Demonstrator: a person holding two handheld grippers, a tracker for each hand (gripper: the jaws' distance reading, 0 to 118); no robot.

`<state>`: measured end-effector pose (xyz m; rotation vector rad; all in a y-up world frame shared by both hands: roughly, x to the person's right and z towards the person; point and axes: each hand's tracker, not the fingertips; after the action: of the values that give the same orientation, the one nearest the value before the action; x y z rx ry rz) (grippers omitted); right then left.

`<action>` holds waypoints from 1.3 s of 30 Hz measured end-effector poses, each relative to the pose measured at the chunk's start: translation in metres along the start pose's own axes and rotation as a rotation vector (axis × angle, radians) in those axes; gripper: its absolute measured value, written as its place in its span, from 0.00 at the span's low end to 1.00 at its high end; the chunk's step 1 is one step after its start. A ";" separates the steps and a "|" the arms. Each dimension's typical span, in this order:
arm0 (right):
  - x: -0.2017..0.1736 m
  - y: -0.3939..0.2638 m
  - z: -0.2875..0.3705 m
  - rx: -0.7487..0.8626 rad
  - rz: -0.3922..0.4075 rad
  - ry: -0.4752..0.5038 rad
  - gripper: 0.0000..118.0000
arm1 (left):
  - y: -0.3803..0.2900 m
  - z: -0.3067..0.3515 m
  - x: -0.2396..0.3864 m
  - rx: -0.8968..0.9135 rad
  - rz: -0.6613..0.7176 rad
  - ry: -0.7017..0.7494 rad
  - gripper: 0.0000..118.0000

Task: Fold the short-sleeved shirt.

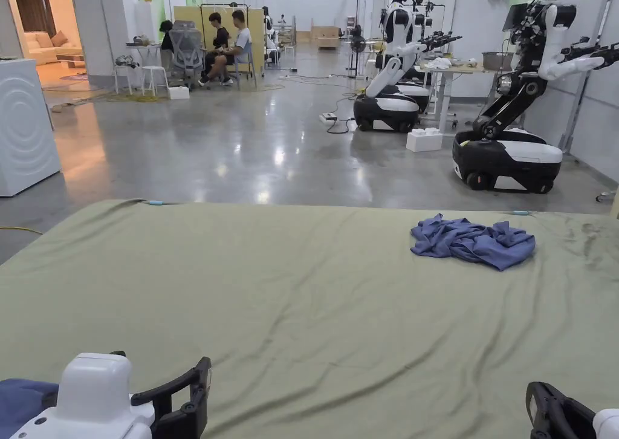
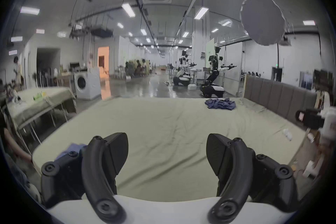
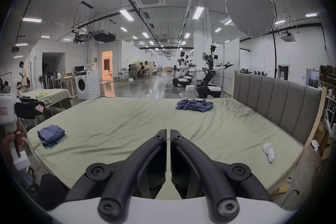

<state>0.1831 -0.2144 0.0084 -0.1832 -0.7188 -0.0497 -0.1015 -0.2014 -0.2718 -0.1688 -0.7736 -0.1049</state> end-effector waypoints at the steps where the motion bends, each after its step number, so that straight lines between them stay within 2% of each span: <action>1: 0.000 0.001 0.000 0.000 -0.003 0.004 0.04 | 0.000 0.002 0.003 0.006 -0.018 0.000 0.84; 3: -0.001 0.001 -0.001 0.001 0.002 -0.004 0.06 | 0.000 0.004 0.006 0.001 -0.018 0.006 0.85; 4: -0.003 0.001 -0.002 0.001 0.009 -0.019 0.20 | 0.000 0.005 0.007 0.000 -0.019 0.000 0.85; 5: -0.003 0.002 -0.003 0.001 0.013 -0.031 0.47 | -0.001 0.005 0.009 0.003 -0.021 -0.002 0.85; 6: -0.003 0.003 -0.004 -0.005 0.013 -0.048 0.88 | -0.001 0.006 0.011 0.008 -0.025 0.006 0.85; 7: -0.002 0.004 -0.006 -0.024 0.008 -0.059 1.00 | -0.001 0.007 0.010 0.014 -0.025 0.012 0.85; 10: 0.001 0.010 -0.002 -0.006 -0.015 -0.057 1.00 | 0.000 0.011 0.008 0.037 0.012 0.006 0.85; 15: 0.002 0.015 0.001 0.020 -0.002 -0.065 1.00 | 0.005 0.010 0.002 0.032 0.058 -0.037 0.85; 18: 0.001 0.013 -0.001 0.014 -0.011 -0.052 1.00 | 0.007 0.009 -0.004 0.037 0.150 -0.196 0.91; 20: 0.001 0.012 -0.001 0.015 -0.019 -0.046 1.00 | 0.009 0.011 -0.006 0.045 0.205 -0.235 0.92; 23: -0.001 0.013 -0.001 0.014 -0.025 -0.041 1.00 | 0.014 0.014 -0.001 0.048 0.183 -0.207 0.92; 25: 0.001 0.012 -0.003 0.012 -0.032 -0.028 1.00 | 0.016 0.012 0.005 0.029 0.135 -0.102 0.92; 27: 0.000 0.013 -0.003 0.015 -0.035 -0.028 1.00 | 0.015 0.010 0.010 0.030 0.109 -0.060 0.92; 36: -0.001 0.011 -0.004 0.018 -0.037 -0.011 1.00 | 0.016 0.007 0.018 0.026 0.097 -0.067 0.92; 38: -0.002 0.012 -0.003 0.022 -0.034 -0.007 1.00 | 0.015 0.006 0.019 0.025 0.125 -0.019 0.92; 39: -0.002 0.013 -0.003 0.023 -0.034 -0.006 1.00 | 0.015 0.001 0.016 -0.020 0.156 -0.049 0.92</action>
<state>0.1852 -0.2026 0.0028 -0.1489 -0.7281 -0.0732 -0.0884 -0.1868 -0.2621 -0.2508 -0.8053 0.0395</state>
